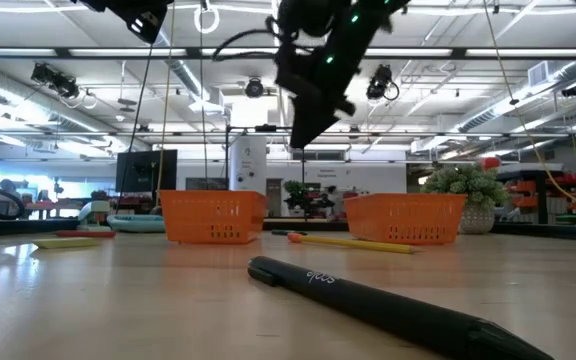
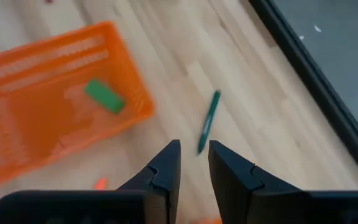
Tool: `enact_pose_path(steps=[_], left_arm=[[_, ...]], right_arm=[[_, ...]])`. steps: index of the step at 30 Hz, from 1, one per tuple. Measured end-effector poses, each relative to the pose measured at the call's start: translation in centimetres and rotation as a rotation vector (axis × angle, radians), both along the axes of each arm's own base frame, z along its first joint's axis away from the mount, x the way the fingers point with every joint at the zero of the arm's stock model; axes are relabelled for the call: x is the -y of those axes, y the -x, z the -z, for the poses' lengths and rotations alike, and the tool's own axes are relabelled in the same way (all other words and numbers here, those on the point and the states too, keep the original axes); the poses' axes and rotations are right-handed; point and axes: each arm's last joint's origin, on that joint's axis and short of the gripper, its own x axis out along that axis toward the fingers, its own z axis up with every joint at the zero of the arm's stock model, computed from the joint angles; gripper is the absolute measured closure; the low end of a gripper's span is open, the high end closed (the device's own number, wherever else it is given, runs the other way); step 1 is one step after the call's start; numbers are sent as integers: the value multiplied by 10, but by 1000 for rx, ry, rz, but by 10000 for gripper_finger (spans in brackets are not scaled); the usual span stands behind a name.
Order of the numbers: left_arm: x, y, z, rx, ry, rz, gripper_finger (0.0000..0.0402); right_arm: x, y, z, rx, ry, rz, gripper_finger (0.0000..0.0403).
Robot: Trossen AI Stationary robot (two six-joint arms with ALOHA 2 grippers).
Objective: Sort crayons/erasers/pens/pencils in bins
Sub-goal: Put the green crayon into the top right orange bin
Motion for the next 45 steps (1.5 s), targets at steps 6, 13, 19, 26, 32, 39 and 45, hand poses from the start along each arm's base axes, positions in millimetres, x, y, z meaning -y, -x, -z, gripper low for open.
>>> enact_pose_path(steps=[6, 13, 19, 26, 32, 39, 45], left_arm=[[0, 0, 1, -15, -2, 1, 377], [0, 0, 1, -15, -3, 1, 375], [0, 0, 1, -14, -3, 0, 374], [0, 0, 1, -13, -3, 0, 376], [0, 0, 1, -14, -3, 0, 374], [0, 0, 1, -13, -2, 0, 376], [0, 0, 1, -12, -2, 0, 374]], right_arm=[[48, -13, 29, -55, -84, 30, 313], [80, -17, 76, -135, -171, 51, 313], [84, -24, 104, -180, -172, 40, 313], [85, -25, 99, -153, -162, 45, 313], [83, -28, 109, -154, -171, 50, 316], [82, -30, 117, -168, -170, 50, 335], [83, -27, 111, -180, -149, 57, 356]])
